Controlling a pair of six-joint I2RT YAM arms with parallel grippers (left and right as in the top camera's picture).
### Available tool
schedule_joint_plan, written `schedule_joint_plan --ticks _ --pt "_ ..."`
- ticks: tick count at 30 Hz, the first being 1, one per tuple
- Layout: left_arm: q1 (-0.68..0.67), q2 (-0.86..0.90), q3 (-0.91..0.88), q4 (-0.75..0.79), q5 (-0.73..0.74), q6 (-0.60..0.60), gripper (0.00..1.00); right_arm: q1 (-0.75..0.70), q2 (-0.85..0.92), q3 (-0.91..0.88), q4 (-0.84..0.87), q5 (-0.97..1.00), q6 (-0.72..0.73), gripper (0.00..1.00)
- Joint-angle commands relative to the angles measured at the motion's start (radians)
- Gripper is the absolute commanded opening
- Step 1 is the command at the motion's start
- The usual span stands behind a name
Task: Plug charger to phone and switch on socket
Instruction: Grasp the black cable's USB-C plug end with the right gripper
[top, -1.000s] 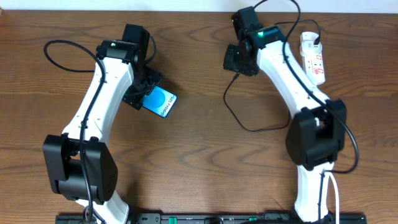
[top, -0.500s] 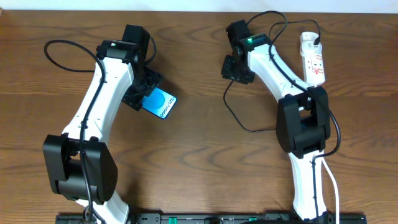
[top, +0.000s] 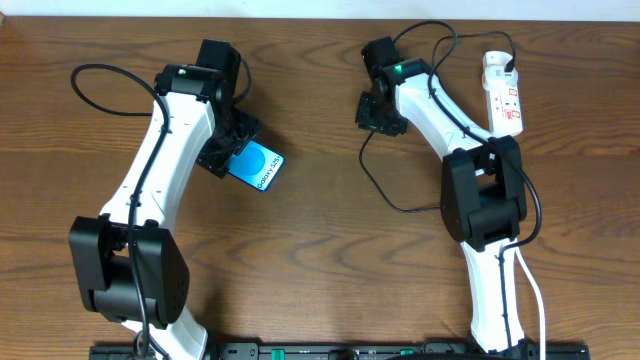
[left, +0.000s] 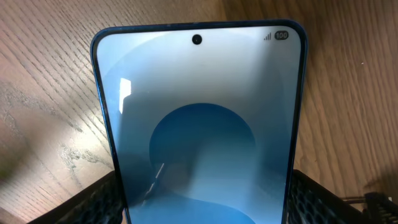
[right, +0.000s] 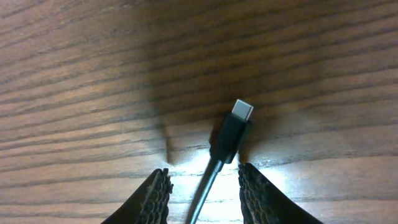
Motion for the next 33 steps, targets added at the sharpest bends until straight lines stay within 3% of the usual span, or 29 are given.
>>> schedule_joint_plan --ticks 1,8,14,18,25,33 --pt "0.003 -0.020 0.000 -0.007 -0.020 0.006 0.07 0.003 0.010 -0.026 0.015 0.020 -0.011 0.35" --pt "0.002 -0.020 0.000 -0.010 -0.020 0.006 0.07 0.003 0.056 -0.039 0.013 0.008 -0.010 0.30" --pt "0.003 -0.020 0.000 -0.010 -0.020 0.006 0.07 0.003 0.069 -0.039 -0.014 -0.003 -0.012 0.02" --pt "0.003 -0.020 0.000 -0.010 -0.020 0.006 0.07 -0.001 0.068 -0.038 -0.027 -0.009 -0.055 0.01" --pt "0.003 -0.020 0.000 -0.010 -0.020 0.028 0.07 -0.042 0.006 -0.026 -0.038 -0.339 -0.400 0.01" --pt "0.003 -0.020 0.000 -0.010 -0.020 0.060 0.07 -0.075 -0.089 -0.026 -0.125 -0.505 -0.608 0.01"
